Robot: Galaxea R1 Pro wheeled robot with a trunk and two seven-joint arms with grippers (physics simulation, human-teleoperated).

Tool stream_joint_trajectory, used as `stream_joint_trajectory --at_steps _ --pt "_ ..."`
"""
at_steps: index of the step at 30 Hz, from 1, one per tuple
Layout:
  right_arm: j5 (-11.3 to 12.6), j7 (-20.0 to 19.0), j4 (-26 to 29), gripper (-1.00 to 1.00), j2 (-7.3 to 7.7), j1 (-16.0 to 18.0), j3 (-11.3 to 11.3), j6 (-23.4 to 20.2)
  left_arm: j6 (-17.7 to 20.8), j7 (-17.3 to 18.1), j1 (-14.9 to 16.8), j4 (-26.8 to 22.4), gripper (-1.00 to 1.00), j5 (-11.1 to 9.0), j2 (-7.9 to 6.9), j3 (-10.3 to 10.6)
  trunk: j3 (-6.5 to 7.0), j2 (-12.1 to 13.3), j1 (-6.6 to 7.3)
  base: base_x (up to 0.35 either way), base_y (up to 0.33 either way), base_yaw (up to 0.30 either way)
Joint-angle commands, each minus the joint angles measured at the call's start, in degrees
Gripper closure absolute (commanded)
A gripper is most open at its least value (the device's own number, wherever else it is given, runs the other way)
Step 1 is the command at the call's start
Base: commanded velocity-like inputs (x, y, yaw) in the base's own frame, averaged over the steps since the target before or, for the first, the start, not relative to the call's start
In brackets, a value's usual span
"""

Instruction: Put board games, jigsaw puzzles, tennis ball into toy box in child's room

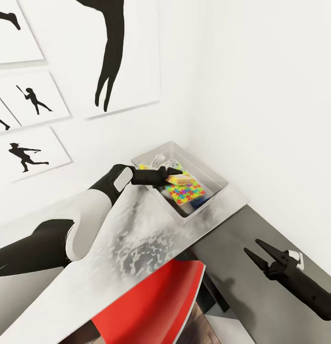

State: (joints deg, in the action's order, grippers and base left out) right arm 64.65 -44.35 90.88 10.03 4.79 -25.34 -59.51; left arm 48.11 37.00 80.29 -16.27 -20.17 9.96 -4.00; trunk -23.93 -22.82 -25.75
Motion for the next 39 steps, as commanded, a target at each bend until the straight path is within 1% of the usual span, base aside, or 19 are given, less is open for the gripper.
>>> stream_joint_trajectory --at_steps 1,4,8,9,10,13,15,17,20,23,26,29,32,39 --pt "-0.23 -0.30 0.00 -1.00 0.03 0.04 -0.06 -0.24 0.34 0.18 0.05 -0.02 -1.00 0.29 0.04 -0.41 -0.09 -0.10 -0.03 0.000 0.000 0.000" --pt "-0.23 -0.30 0.00 -1.00 0.07 0.04 -0.06 -0.25 0.39 0.71 0.05 -0.06 -1.00 0.35 0.04 -0.39 -0.09 -0.10 -0.03 0.000 0.000 0.000" --pt "-0.23 -0.22 0.00 -1.00 0.08 0.04 -0.06 -0.26 1.25 3.29 0.06 -0.77 -1.00 0.31 -2.47 -0.46 -0.09 -0.10 -0.03 0.000 0.000 0.000" --pt "-0.23 -0.22 0.00 -1.00 0.08 0.04 -0.06 -0.26 3.03 4.82 0.05 -2.18 -1.00 0.31 -3.57 -0.45 -0.09 -0.10 -0.03 0.000 0.000 0.000" --pt "-0.23 -0.21 0.00 -1.00 0.08 0.06 -0.06 -0.26 4.69 5.94 0.05 -3.54 -1.00 0.30 -4.14 -0.38 -0.09 -0.10 -0.03 0.000 0.000 0.000" --pt "-0.23 -0.21 0.00 -1.00 0.08 0.05 -0.06 -0.25 9.23 8.45 0.05 -8.08 -1.00 0.29 -5.08 -0.16 -0.09 -0.10 -0.03 0.000 0.000 0.000" --pt "-0.23 -0.21 0.00 -1.00 0.08 0.08 -0.06 -0.26 10.91 9.20 0.05 -9.78 -1.00 0.23 -5.31 -0.09 -0.09 -0.10 -0.03 0.000 0.000 0.000" --pt "-0.23 -0.21 0.00 -1.00 0.11 0.07 -0.06 -0.24 11.79 9.62 0.05 -10.58 -1.00 0.19 -5.56 -0.10 -0.09 -0.10 -0.03 0.000 0.000 0.000" --pt "-0.23 -0.14 0.00 -1.00 0.16 0.06 -0.06 -0.21 11.89 10.13 0.05 -10.91 -1.00 0.00 -6.46 -0.12 -0.09 -0.10 -0.03 0.000 0.000 0.000" --pt "-0.23 -0.13 0.00 -1.00 0.17 0.06 -0.06 -0.25 11.89 11.86 0.05 -10.96 -1.00 0.07 -6.87 -0.19 -0.09 -0.10 -0.03 0.000 0.000 0.000" --pt "-0.23 -0.12 0.00 -1.00 0.17 0.05 -0.06 -0.21 11.89 12.61 0.05 -10.97 -1.00 0.24 -8.02 -0.16 -0.09 -0.10 -0.03 0.000 0.000 0.000" --pt "-0.24 -0.12 0.00 -1.00 0.17 0.05 -0.06 -0.21 11.89 12.93 0.05 -10.97 -1.00 0.29 -11.28 0.21 -0.09 -0.10 -0.03 0.000 0.000 0.000" --pt "-0.26 -0.12 0.00 -1.00 0.17 0.06 -0.02 -0.18 11.89 13.06 0.05 -10.98 -1.00 0.30 -14.99 0.57 -0.09 -0.10 -0.03 0.000 0.000 0.000" --pt "-0.30 -0.12 0.00 -1.00 0.17 0.06 0.02 -0.18 11.89 13.18 -0.65 -10.98 -1.00 0.32 -22.53 1.29 -0.09 -0.10 -0.03 0.000 0.000 0.000"
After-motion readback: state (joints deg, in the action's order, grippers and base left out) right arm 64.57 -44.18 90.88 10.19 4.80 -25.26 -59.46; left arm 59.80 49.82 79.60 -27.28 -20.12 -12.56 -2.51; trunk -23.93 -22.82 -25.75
